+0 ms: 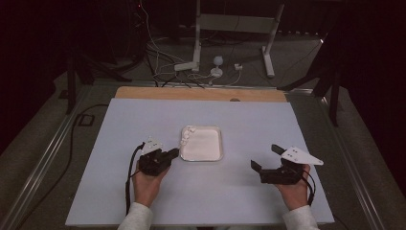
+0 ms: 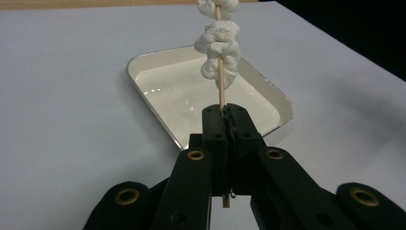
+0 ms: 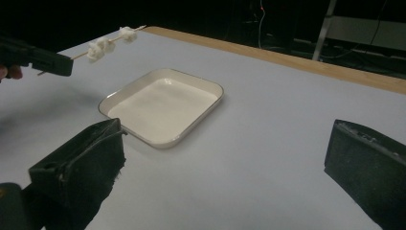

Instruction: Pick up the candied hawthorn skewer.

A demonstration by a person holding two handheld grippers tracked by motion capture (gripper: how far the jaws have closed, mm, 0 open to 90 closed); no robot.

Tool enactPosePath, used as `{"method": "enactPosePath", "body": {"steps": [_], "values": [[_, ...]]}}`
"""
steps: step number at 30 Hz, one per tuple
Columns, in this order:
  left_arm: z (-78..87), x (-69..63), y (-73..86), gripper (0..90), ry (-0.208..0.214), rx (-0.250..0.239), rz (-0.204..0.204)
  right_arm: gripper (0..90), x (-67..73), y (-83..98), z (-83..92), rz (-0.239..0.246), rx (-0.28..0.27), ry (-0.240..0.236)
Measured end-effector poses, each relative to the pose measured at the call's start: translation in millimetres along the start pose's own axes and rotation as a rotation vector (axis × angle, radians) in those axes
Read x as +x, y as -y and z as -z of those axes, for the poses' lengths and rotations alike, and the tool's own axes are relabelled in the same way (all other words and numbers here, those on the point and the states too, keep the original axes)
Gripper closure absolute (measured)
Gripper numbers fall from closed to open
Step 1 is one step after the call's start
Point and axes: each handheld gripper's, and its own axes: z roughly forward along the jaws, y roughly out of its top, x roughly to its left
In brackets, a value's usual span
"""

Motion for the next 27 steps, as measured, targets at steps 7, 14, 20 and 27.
{"method": "enactPosePath", "body": {"steps": [7, 14, 20, 27], "values": [[2.5, -5.2, -1.2, 89.1, 0.021, -0.015, -0.025, 0.2, 3.0, -17.9, -13.2, -0.041, -0.013, -0.05], [3.1, -7.7, -0.5, 89.1, 0.035, -0.023, -0.05, 0.2, 8.1, -36.6, -33.9, -0.063, -0.01, -0.095], [4.7, -8.3, -1.3, 89.1, 0.04, -0.032, -0.063, 0.2, 14.0, -48.6, -50.7, -0.073, -0.006, -0.127], [5.5, -9.3, -1.4, 89.1, 0.047, -0.04, -0.068, 0.2, 24.9, -62.4, -68.4, -0.06, 0.014, -0.151]]}}
